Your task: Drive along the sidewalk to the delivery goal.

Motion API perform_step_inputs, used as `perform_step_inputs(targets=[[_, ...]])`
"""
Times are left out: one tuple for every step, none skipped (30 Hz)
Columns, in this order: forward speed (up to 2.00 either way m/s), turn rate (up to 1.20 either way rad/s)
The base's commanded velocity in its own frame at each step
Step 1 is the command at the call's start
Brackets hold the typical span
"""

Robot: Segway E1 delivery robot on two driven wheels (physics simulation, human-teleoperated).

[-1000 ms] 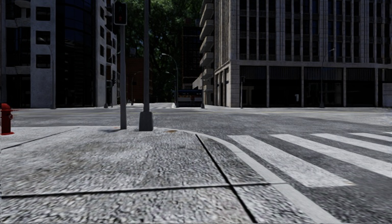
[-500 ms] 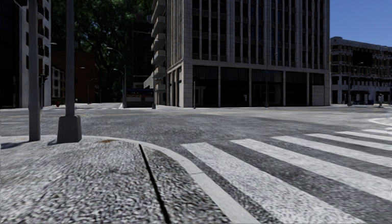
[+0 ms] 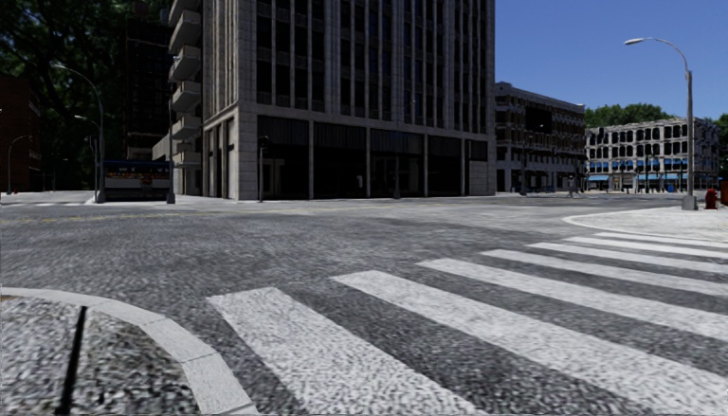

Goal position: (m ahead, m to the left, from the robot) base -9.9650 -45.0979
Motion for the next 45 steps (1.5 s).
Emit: perform_step_inputs(targets=[[1.48,-0.61],[1.47,-0.61],[1.47,-0.61],[1.47,-0.61],[1.47,-0.61],[1.46,-0.61],[1.45,-0.61],[1.45,-0.61],[1.45,-0.61],[1.45,-0.61],[1.44,-0.61],[1.44,-0.61],[1.44,-0.61],[1.44,-0.61],[1.44,-0.61],[1.44,-0.61],[1.44,-0.61],[1.44,-0.61],[1.44,-0.6],[1.44,-0.6],[1.44,-0.6],[1.44,-0.6],[1.44,-0.6],[1.44,-0.6],[1.44,-0.6],[1.44,-0.58],[1.44,-0.58],[1.44,-0.58],[1.44,-0.58],[1.44,-0.58],[1.44,-0.57],[1.44,-0.57],[1.44,-0.56],[1.51,-0.56],[2.0,-0.55],[2.0,-0.55],[2.0,-0.55],[2.0,-0.54],[2.0,-0.52],[2.0,-0.52],[2.0,-0.51],[2.0,-0.5],[2.0,-0.49],[2.0,-0.49],[2.0,-0.48]])
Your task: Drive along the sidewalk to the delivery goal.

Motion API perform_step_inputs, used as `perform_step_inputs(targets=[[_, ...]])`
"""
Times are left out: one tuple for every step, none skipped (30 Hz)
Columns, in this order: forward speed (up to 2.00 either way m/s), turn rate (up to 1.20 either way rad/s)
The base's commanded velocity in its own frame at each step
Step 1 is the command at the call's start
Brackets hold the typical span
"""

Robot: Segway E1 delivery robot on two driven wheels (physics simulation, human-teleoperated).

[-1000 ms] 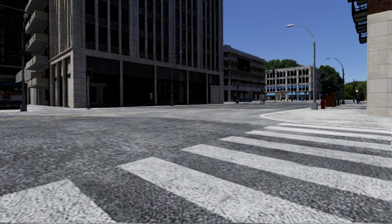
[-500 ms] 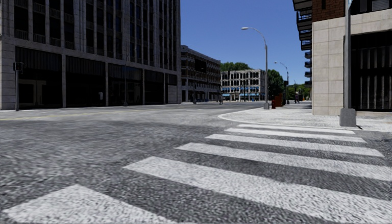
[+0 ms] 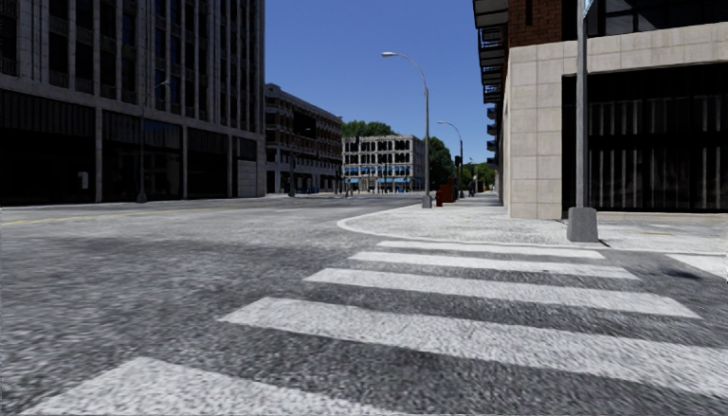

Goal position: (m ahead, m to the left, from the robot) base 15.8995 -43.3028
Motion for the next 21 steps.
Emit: perform_step_inputs(targets=[[2.0,-0.47],[2.0,-0.47],[2.0,-0.46],[2.0,-0.45],[2.0,-0.45],[2.0,-0.45],[2.0,-0.45],[2.0,-0.45],[2.0,-0.45],[2.0,-0.45],[2.0,-0.45],[2.0,-0.45],[2.0,-0.44],[2.0,-0.44],[2.0,-0.44],[2.0,-0.44],[2.0,-0.44],[2.0,-0.44],[2.0,-0.44],[2.0,-0.44],[2.0,-0.44]])
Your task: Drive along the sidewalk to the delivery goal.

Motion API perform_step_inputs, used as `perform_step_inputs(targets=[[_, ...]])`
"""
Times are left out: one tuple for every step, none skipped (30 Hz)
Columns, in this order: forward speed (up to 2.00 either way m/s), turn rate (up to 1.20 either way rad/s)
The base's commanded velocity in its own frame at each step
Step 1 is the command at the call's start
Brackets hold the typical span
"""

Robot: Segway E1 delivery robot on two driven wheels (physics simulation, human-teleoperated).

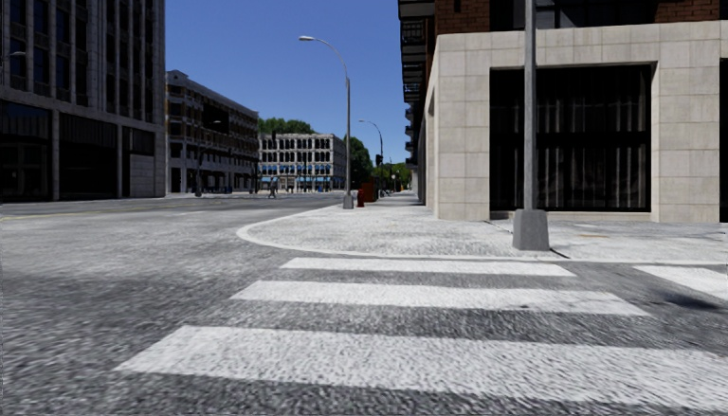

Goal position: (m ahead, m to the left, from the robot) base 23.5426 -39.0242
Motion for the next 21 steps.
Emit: perform_step_inputs(targets=[[2.0,-0.44],[2.0,-0.44],[2.0,-0.44],[2.0,-0.44],[2.0,-0.44],[2.0,-0.44],[2.0,-0.44],[2.0,-0.44],[2.0,-0.44],[2.0,-0.44],[2.0,-0.44],[2.0,-0.44],[2.0,-0.44],[2.0,-0.44],[2.0,-0.44],[2.0,-0.44],[2.0,-0.44],[2.0,-0.44],[2.0,-0.44],[2.0,-0.44],[2.0,-0.44]])
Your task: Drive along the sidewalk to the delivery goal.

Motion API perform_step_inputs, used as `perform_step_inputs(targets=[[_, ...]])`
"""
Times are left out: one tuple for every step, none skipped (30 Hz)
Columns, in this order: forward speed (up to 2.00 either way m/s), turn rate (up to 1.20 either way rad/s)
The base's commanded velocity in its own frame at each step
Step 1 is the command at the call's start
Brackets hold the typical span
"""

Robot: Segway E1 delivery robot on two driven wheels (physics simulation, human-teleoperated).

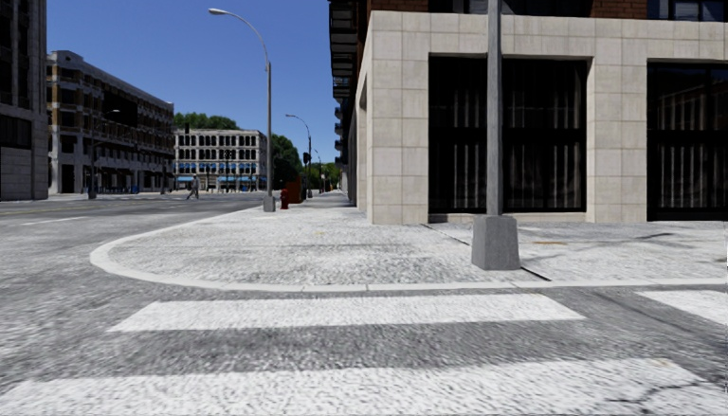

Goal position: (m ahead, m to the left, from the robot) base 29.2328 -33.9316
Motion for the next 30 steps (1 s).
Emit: perform_step_inputs(targets=[[2.0,-0.44],[2.0,-0.32],[2.0,0.0],[2.0,0.0],[2.0,0.0],[2.0,0.0],[2.0,0.0],[2.0,0.0],[2.0,0.0],[2.0,0.0],[2.0,0.0],[2.0,0.0],[2.0,0.0],[2.0,0.0],[2.0,0.0],[2.0,0.0],[2.0,0.0],[2.0,0.0],[2.0,0.0],[2.0,0.0],[2.0,0.0],[2.0,0.0],[2.0,0.0],[2.0,0.0],[2.0,0.0],[2.0,0.0],[2.0,0.0],[2.0,0.0],[2.0,0.0],[2.0,-0.05]])
